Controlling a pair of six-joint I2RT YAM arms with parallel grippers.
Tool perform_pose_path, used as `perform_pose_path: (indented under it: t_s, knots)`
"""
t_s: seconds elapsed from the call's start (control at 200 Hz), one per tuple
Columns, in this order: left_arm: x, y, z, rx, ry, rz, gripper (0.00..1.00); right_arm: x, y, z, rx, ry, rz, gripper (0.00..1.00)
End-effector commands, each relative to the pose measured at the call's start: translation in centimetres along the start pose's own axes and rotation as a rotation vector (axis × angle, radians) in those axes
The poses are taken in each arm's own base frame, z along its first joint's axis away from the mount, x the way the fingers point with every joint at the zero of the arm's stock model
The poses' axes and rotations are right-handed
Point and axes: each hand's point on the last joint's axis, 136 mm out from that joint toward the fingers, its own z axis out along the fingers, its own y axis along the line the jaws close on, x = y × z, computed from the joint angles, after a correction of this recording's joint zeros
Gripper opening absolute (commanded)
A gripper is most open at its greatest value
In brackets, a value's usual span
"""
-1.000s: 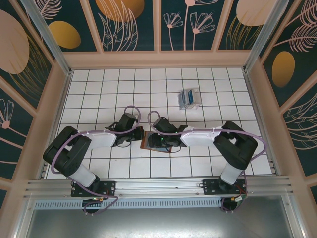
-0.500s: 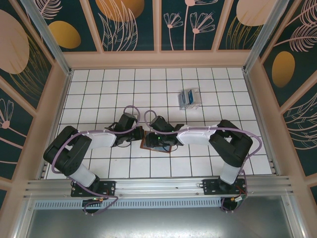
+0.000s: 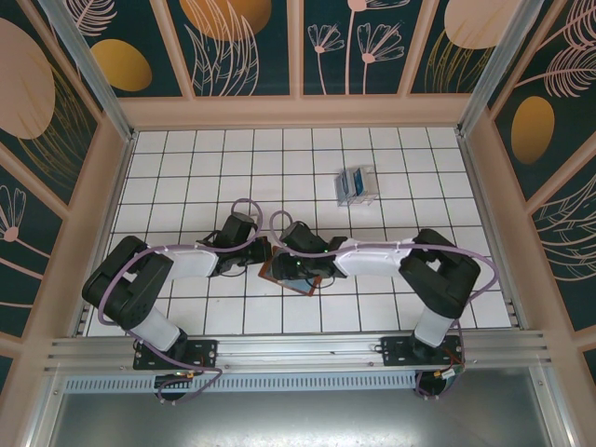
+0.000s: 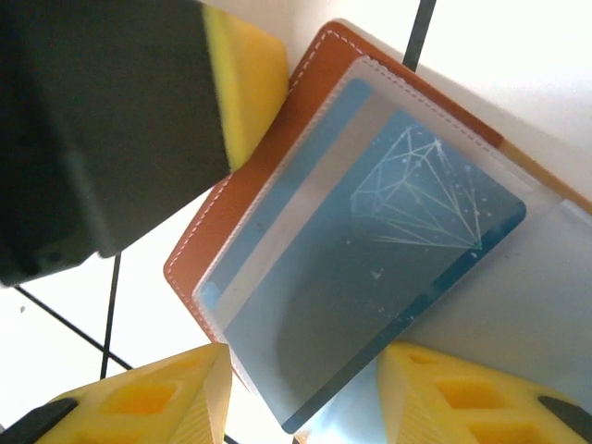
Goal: Put the credit cards into the card holder
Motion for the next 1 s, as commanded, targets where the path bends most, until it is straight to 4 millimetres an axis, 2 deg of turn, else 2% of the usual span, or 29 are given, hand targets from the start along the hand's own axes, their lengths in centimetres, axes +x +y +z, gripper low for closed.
perform_pose_path:
  t_s: [0.0,0.135,0.29,0.41,0.641,0.821,0.996]
  knots:
    - [3.3,1.5,0.3,-0.041,0.125,-0.018,0.00,-0.8,-0.3,-2.6,0.020,-0.081,-0.058,0.47]
    - [3.1,1.1,0.3,-0.033,0.124,-0.019,0.00,0.3,-1.1,-4.3,0.003,-0.098,-0.047,0.47]
    - [3.2,1.4,0.4,-0.043,0.127,-0.026,0.00,1.9,-2.7,-5.3,-0.002,-0.105,0.013,0.49]
    - [3.3,1.3,0.6,-0.037,0.138,-0.037,0.00,3.0,-4.1,-5.1,0.028,-0.087,0.054,0.49]
    - [3.2,1.2,0.6,-0.041,0.140,-0.038,0.00,4.2,-5.2,-3.7,0.046,-0.054,0.070,0.50]
    - [3.2,1.4,0.5,-0.051,0.136,-0.036,0.00,4.2,-4.9,-3.1,0.039,-0.045,0.065,0.50]
    - [3.3,1.5,0.6,-0.046,0.134,-0.046,0.00,3.3,-4.1,-3.0,0.022,-0.059,0.044,0.50]
